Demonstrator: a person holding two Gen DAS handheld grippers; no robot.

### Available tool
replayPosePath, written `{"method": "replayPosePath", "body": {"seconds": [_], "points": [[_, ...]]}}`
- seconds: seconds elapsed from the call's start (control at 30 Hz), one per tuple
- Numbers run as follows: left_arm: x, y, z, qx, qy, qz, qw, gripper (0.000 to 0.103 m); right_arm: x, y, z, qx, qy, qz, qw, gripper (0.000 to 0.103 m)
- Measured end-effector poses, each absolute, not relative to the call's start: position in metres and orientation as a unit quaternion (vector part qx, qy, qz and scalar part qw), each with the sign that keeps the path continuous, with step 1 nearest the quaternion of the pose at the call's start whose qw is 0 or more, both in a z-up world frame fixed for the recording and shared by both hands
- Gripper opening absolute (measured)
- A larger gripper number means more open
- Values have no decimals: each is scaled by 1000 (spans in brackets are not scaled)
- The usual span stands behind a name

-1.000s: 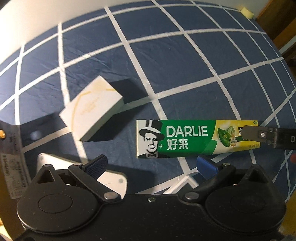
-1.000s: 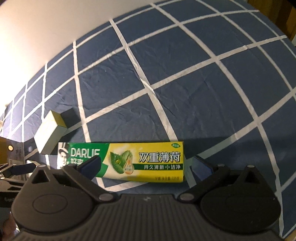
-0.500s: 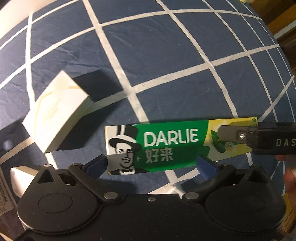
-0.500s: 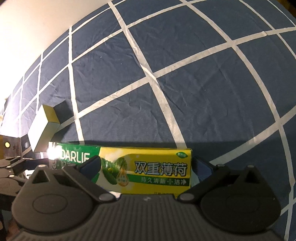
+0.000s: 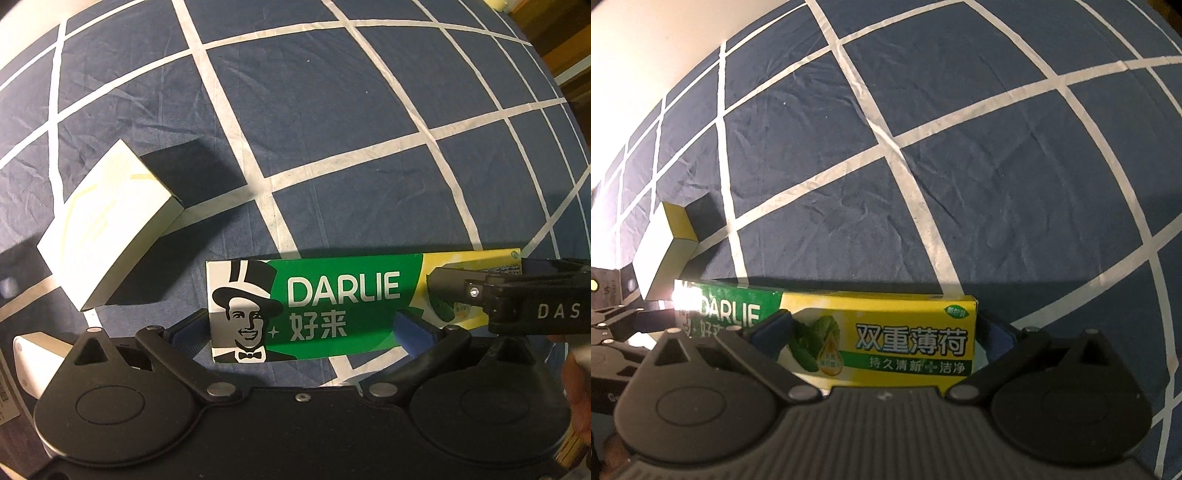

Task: Organize objects
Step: 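Close the left gripper on the carton while the right gripper grasps its other end, then lift the toothpaste carton with both grippers and carry it over the cardboard box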

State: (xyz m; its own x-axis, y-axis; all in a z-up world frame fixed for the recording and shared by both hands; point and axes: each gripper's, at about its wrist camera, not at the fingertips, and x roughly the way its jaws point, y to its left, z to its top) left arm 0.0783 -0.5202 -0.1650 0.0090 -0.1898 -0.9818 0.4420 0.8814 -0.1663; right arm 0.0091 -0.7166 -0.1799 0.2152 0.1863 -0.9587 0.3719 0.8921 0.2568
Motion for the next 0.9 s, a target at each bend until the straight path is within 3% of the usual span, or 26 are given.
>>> {"method": "replayPosePath", "body": {"seconds": [0.9], "points": [[18, -467, -76, 106, 590, -212, 772, 103, -46, -646, -91, 201, 548, -71, 809, 103]]}}
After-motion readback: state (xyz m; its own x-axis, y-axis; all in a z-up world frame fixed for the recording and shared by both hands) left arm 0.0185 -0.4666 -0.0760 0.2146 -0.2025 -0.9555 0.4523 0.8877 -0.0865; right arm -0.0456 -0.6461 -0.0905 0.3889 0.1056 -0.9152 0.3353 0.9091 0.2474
